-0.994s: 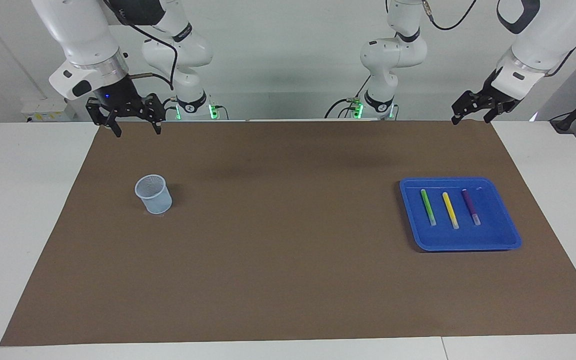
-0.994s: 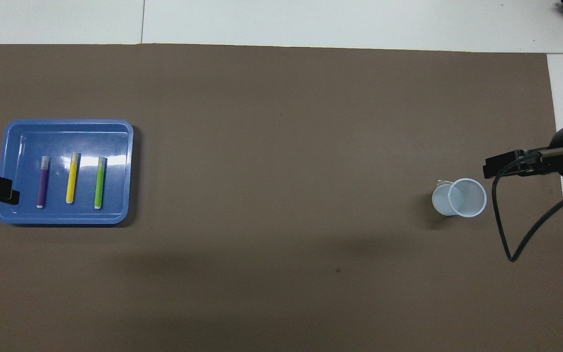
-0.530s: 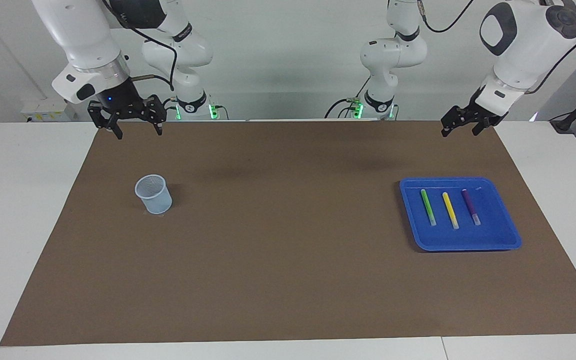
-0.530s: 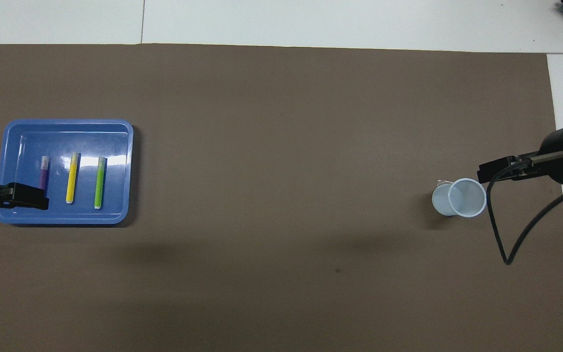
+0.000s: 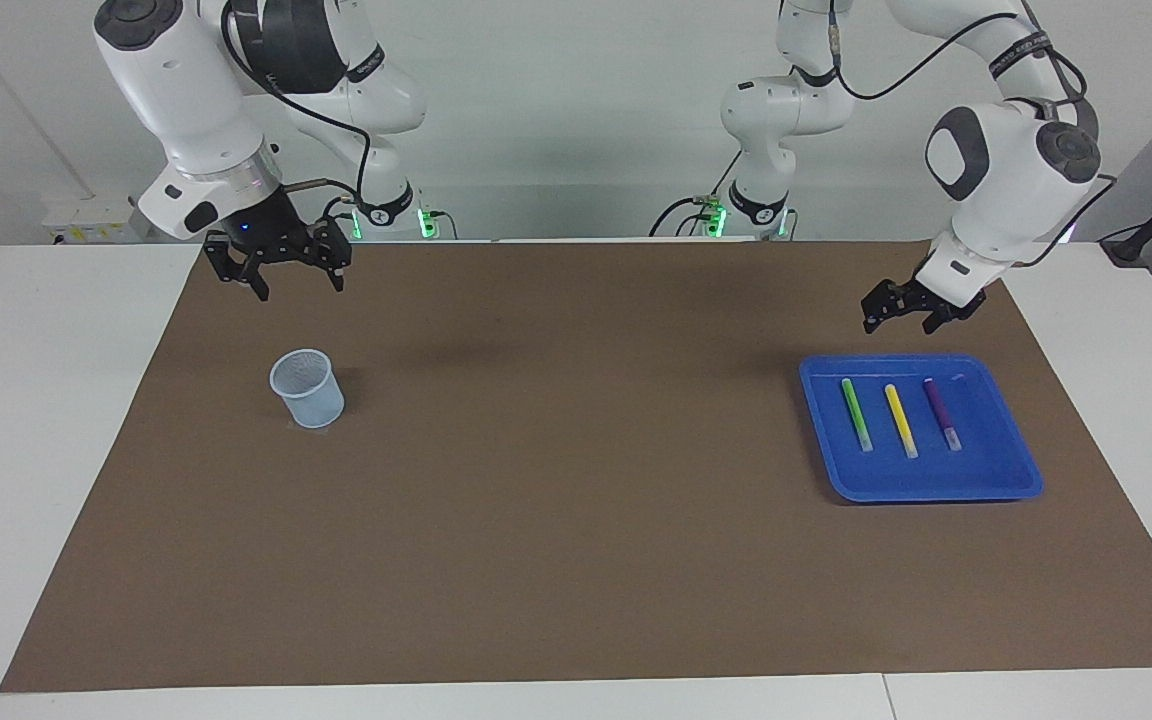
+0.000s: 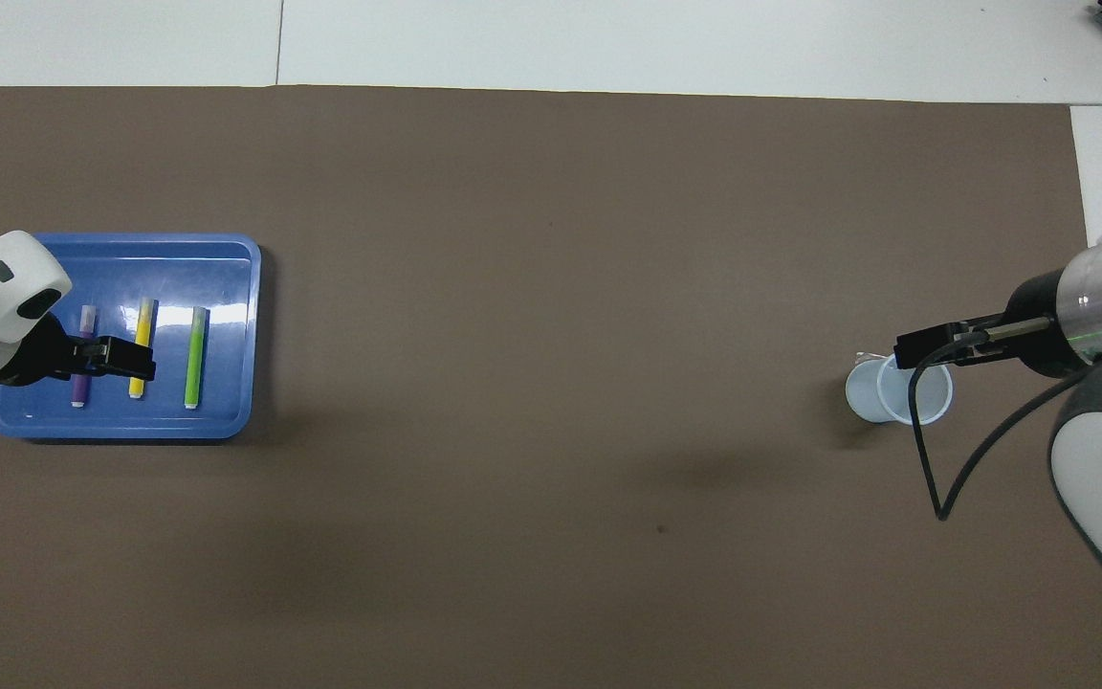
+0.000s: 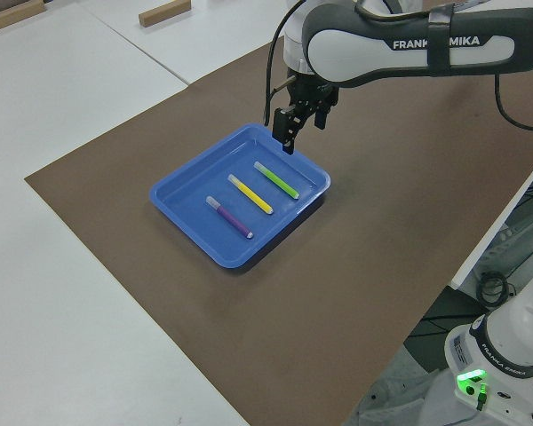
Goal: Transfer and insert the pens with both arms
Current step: 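Reach the left gripper down to the green pen in the tray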
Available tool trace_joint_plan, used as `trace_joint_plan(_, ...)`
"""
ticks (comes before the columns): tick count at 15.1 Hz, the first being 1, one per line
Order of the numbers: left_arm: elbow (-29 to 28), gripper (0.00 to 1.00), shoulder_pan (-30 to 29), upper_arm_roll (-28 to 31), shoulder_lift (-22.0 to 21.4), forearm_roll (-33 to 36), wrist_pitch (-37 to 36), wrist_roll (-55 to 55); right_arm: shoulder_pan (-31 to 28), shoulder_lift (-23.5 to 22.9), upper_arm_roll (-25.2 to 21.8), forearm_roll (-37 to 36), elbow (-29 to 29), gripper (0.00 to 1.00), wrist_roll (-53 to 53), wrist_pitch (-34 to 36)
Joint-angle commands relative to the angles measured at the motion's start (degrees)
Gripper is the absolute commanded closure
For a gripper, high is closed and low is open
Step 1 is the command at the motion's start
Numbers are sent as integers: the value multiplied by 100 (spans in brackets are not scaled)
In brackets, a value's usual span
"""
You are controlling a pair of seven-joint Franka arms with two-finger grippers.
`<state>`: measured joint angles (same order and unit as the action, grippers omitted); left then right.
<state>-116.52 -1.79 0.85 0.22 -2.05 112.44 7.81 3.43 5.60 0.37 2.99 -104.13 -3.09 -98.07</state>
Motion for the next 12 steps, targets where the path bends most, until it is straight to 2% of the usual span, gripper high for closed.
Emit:
trace_joint_plan(1,-19,0,-15,12,276,-67,418,116,26,274,-2,88,-414,0,-113,-187)
trace_joint_plan(12,-11,1,47,3,1419,-182,1789,116,123,363,-2,79,-573,0,-157,-275)
